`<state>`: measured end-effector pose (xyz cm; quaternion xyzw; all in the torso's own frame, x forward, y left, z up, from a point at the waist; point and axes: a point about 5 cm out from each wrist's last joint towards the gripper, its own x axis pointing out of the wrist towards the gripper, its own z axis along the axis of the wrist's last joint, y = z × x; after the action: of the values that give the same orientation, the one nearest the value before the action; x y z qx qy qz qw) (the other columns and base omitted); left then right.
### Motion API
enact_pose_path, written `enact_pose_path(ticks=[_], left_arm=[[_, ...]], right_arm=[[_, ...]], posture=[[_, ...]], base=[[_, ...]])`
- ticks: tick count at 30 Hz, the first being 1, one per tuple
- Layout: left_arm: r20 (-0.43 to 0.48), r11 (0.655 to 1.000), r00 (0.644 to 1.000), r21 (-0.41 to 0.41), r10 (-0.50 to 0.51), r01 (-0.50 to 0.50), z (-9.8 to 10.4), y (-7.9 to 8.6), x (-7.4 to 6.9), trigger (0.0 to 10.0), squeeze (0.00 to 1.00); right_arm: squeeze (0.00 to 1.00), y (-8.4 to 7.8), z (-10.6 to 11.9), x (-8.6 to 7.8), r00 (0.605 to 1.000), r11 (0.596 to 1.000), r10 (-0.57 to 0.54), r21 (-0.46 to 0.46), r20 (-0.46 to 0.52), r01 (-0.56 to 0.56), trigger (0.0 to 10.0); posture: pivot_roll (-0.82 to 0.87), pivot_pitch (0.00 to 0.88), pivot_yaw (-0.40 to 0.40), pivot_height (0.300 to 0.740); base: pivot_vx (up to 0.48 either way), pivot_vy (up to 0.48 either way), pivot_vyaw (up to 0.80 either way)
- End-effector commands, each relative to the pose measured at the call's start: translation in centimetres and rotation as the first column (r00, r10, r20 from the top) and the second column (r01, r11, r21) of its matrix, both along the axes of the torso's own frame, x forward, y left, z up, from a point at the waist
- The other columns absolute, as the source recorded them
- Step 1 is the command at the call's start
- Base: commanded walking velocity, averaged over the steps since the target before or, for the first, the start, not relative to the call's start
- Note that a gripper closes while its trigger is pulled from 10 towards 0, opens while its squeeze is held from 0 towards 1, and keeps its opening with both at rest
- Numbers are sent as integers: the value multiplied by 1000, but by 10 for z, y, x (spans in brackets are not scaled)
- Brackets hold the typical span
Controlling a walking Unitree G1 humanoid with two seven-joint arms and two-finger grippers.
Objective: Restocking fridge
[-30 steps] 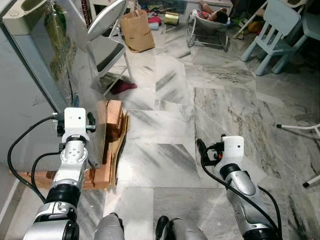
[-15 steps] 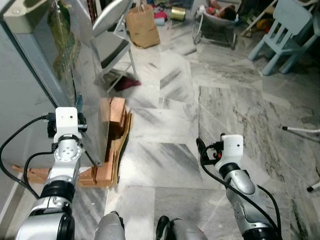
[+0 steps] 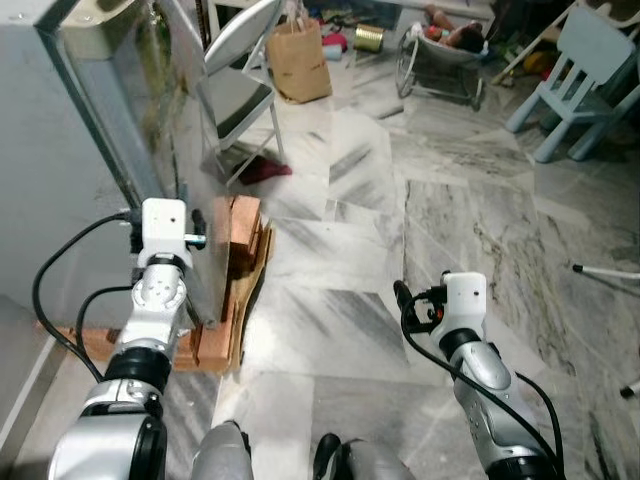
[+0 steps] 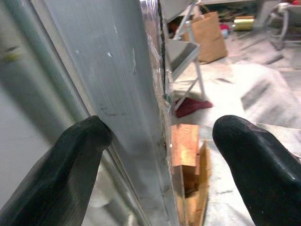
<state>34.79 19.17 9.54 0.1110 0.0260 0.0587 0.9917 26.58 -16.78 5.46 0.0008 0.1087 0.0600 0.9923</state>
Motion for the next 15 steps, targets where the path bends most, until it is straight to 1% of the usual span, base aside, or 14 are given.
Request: enact_pose_path(ticks=[1, 2, 3, 4, 5, 6, 7, 8, 9, 10, 11, 14, 15], left_arm=[[73, 995, 992, 33, -99, 97, 24, -20, 14, 10000, 0], [82, 991, 987, 33, -135, 133, 29, -28, 18, 10000, 0], [84, 989, 986, 33, -143, 141, 30, -30, 19, 10000, 0], [110, 956, 953, 114, -283, 271, 41, -57, 22, 10000, 0], [122, 927, 922, 131, -368, 352, 46, -75, 21, 10000, 0], [142, 866, 855, 133, -498, 482, 54, -107, 17, 10000, 0], [151, 830, 817, 140, -557, 540, 58, -123, 13, 10000, 0], [165, 769, 751, 166, -639, 618, 64, -147, 6, 10000, 0], [180, 718, 695, 177, -696, 673, 68, -167, -1, 10000, 0], [192, 679, 652, 179, -734, 712, 72, -183, -8, 10000, 0], [211, 652, 619, 174, -756, 738, 76, -200, -13, 10000, 0], [211, 659, 627, 153, -750, 737, 76, -202, -12, 10000, 0], [207, 669, 638, 159, -742, 726, 75, -200, -9, 10000, 0]], right_arm=[[0, -6, -5, -2, 999, 1000, -21, -13, -32, 20, 10000], [0, -6, -5, -2, 999, 1000, -18, -13, -35, 18, 10000], [0, -5, -5, -2, 999, 1000, -18, -13, -36, 18, 10000], [0, -6, -8, -3, 998, 1000, -8, -16, -58, 7, 10000], [0, -6, -10, -4, 997, 1000, 0, -18, -73, -1, 10000], [0, -5, -14, -6, 995, 1000, 14, -18, -102, -15, 10000], [0, -5, -16, -7, 993, 1000, 20, -13, -116, -22, 10000], [0, -3, -19, -8, 990, 999, 34, -6, -134, -35, 10000], [0, -2, -20, -8, 988, 999, 49, -1, -144, -50, 10000], [0, 0, -21, -8, 986, 998, 67, 2, -152, -68, 10000], [0, 4, -21, -8, 983, 995, 97, 6, -154, -97, 10000], [0, 6, -20, -8, 983, 994, 110, 6, -149, -110, 10000], [0, 7, -20, -8, 982, 993, 120, 6, -148, -120, 10000]], posture=[[63, 109, -110, 740], [64, 108, -110, 740], [64, 108, -110, 740], [68, 107, -110, 740], [69, 107, -110, 740], [70, 106, -110, 740], [73, 104, -109, 740], [72, 102, -108, 740], [70, 100, -107, 740], [66, 98, -105, 740], [60, 95, -102, 740], [56, 93, -99, 740], [54, 93, -98, 740]], base=[[0, 0, 0], [0, 0, 0], [0, 0, 0], [0, 0, 0], [0, 0, 0], [0, 0, 0], [0, 0, 0], [0, 0, 0], [0, 0, 0], [0, 0, 0], [0, 0, 0], [0, 0, 0], [0, 0, 0]])
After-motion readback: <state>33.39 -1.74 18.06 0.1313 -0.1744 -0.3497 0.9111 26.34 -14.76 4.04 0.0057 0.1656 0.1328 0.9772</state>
